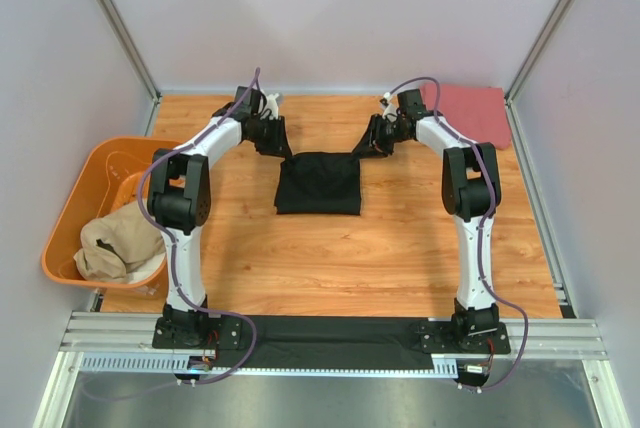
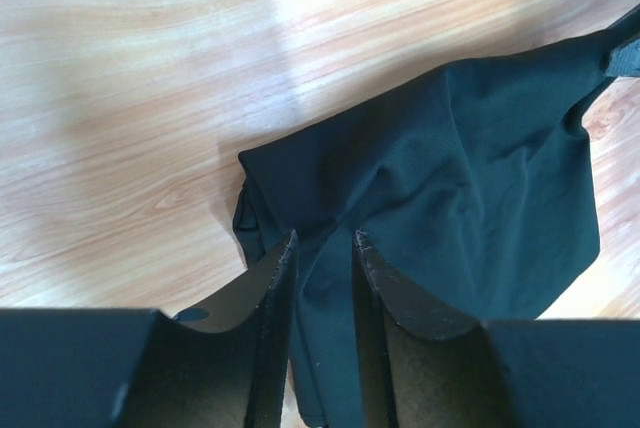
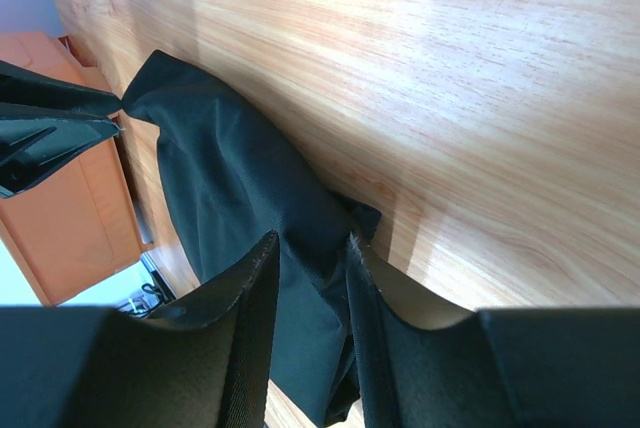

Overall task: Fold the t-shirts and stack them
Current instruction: Fold the tshirt

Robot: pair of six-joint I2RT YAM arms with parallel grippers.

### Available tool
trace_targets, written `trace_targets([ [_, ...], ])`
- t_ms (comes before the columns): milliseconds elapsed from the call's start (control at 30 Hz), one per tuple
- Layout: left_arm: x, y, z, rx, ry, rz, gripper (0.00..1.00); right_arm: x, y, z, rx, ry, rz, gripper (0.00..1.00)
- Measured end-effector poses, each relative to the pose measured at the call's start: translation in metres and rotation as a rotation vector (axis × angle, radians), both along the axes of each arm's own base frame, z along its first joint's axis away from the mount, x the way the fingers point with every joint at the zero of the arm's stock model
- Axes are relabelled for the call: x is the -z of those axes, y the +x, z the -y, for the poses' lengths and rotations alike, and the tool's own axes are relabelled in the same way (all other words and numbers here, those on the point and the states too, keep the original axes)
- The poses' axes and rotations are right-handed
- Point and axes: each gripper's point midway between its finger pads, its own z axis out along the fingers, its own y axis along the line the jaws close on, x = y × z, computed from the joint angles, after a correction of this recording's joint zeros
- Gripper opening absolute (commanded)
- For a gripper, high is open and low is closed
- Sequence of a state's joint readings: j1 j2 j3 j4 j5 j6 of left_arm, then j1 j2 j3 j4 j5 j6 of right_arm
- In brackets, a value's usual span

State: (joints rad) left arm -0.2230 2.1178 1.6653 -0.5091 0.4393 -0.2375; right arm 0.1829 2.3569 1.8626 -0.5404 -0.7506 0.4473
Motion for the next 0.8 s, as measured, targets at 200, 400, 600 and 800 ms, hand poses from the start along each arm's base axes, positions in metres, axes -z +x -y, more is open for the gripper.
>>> trace_targets([
  [200, 0.011, -0.005, 0.000, 0.003, 0.005, -0.041, 0.37, -0.002, 0.002, 0.000, 0.003, 0.002, 0.004, 0.34],
  [400, 0.018, -0.009, -0.002, 0.001, 0.017, -0.073, 0.39, -0.003, 0.002, -0.001, 0.005, 0.004, 0.001, 0.34],
  [600, 0.019, -0.007, -0.004, -0.008, 0.026, -0.070, 0.11, -0.003, 0.001, -0.002, 0.007, 0.006, -0.003, 0.21],
  [800, 0.020, 0.000, -0.011, -0.039, 0.066, -0.047, 0.00, -0.004, -0.001, -0.008, -0.001, 0.009, -0.004, 0.00],
])
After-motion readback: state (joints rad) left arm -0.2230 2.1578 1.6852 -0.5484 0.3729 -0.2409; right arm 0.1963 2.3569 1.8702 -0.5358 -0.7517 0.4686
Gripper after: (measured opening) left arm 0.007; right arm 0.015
